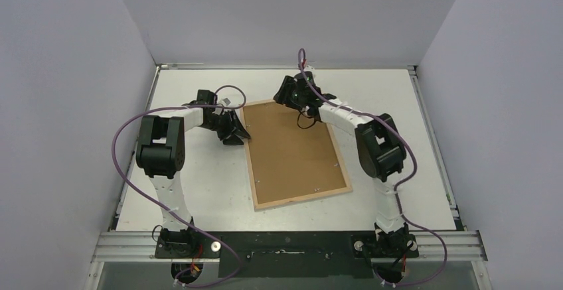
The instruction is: Put the photo into the frame
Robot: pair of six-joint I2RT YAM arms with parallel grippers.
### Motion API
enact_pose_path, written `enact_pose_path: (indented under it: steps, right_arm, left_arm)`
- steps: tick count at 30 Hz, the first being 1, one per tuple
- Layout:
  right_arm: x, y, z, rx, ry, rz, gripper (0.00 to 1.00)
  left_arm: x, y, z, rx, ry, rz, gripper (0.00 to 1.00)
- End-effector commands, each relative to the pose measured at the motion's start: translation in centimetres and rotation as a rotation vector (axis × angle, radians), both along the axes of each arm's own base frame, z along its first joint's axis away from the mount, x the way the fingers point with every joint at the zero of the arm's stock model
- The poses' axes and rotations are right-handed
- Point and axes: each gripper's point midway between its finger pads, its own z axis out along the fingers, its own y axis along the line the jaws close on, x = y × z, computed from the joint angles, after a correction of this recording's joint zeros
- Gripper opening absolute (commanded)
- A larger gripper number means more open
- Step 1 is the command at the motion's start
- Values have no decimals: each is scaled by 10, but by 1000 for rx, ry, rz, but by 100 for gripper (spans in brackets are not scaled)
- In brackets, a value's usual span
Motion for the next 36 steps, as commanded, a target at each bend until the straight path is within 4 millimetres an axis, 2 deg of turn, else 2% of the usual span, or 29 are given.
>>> enact_pose_path:
  steps: [1,4,10,12,15,19,25,31,36]
  right_arm:
    - [-15,-55,67,-82,-82,-76,54]
    - [-40,-101,58,-221,-32,-132,68]
    - [-105,-192,23,-394,156,-251,74]
    - [-126,-213,19,-398,187,-288,78]
    - [-155,-232,-5,-373,276,-313,80]
    - [-180,-227,-25,-287,341,-306,80]
    - [-203,-203,-40,-144,411,-251,81]
    - [-225,-178,-51,-58,479,-182,80]
    - [-236,-155,-45,-33,458,-90,76]
  left_arm:
    - [3,5,5,42,-35,-14,45]
    - [3,4,8,35,-47,-12,48]
    - [-3,1,10,16,-60,2,50]
    - [-6,0,9,14,-66,1,52]
    - [-12,0,9,16,-67,7,53]
    - [-20,-2,8,12,-54,13,53]
    - [-23,-6,10,-1,-50,16,54]
    - [-2,-15,24,-57,-74,8,53]
    - [19,-19,33,-74,-97,7,53]
